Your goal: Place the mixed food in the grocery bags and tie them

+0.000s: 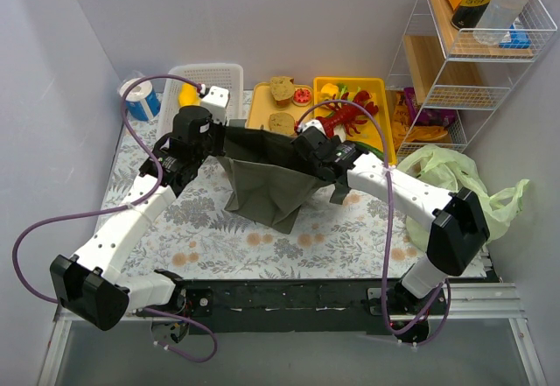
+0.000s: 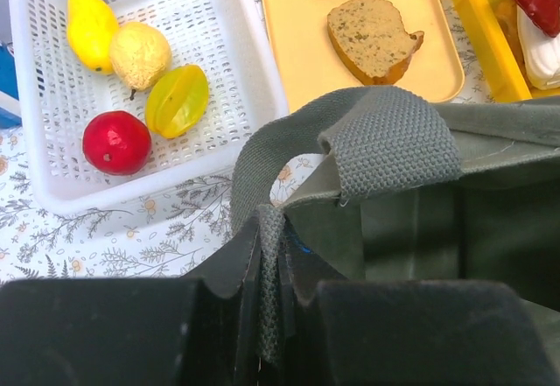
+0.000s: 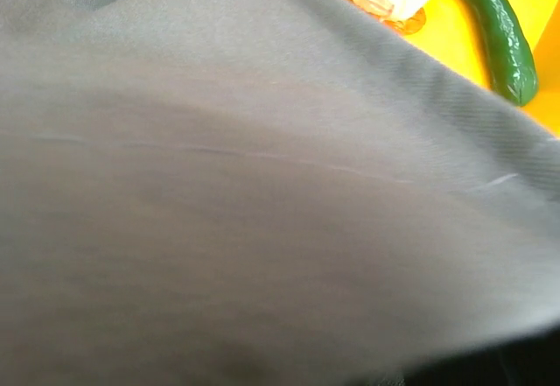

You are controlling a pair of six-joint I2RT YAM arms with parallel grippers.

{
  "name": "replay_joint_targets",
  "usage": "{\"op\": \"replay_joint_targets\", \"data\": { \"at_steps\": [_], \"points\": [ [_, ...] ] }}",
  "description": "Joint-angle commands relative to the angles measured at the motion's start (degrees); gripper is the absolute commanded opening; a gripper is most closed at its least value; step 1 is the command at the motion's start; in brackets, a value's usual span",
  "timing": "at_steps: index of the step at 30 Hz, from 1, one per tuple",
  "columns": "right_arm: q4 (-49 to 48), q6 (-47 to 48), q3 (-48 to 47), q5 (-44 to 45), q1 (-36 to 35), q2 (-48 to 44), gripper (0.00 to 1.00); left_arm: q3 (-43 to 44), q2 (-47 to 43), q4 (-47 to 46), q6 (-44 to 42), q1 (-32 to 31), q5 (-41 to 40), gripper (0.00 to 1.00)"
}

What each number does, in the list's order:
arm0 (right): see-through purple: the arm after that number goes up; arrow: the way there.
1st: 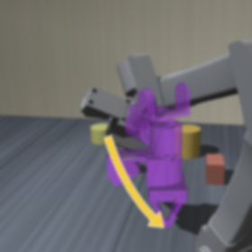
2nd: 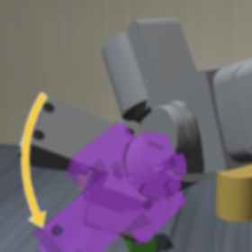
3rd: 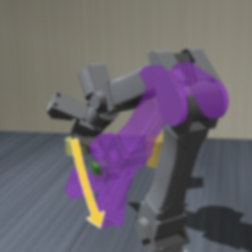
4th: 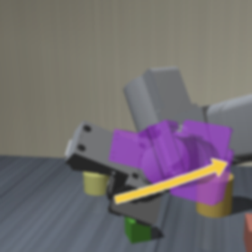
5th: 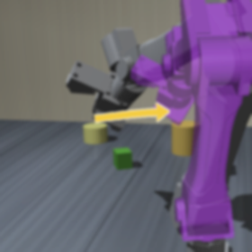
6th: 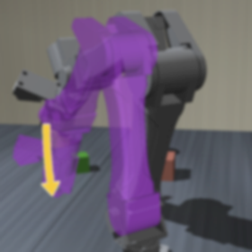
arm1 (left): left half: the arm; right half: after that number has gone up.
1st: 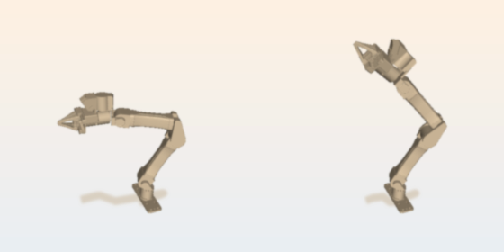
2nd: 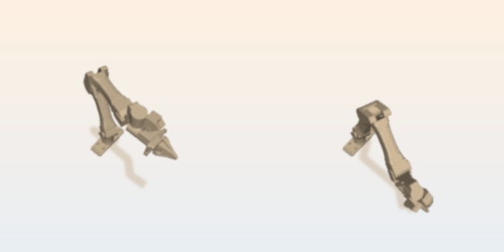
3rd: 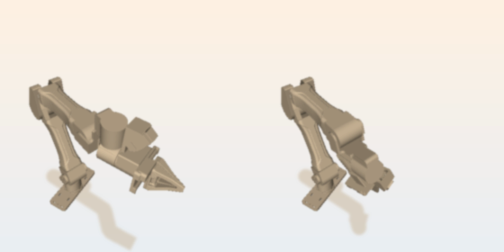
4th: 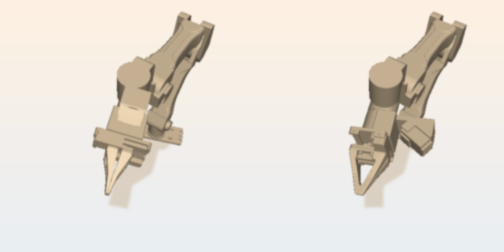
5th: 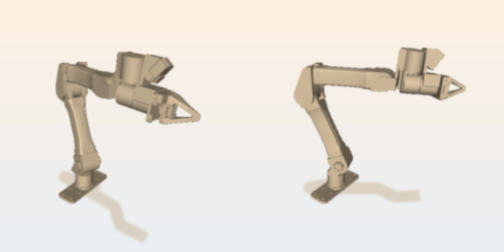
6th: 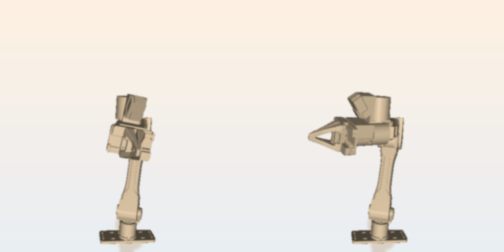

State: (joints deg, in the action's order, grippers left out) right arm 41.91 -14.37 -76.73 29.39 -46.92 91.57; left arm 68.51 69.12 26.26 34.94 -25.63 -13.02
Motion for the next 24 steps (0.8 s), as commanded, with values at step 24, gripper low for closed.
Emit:
{"op": "replay_joint_targets", "data": {
  "at_steps": [24],
  "points": [
    [-11.94,15.69,-33.46,-8.8,10.91,-12.04,0.97,-4.35,1.28,-8.15,6.19,2.34,16.88,0.0]
  ]
}}
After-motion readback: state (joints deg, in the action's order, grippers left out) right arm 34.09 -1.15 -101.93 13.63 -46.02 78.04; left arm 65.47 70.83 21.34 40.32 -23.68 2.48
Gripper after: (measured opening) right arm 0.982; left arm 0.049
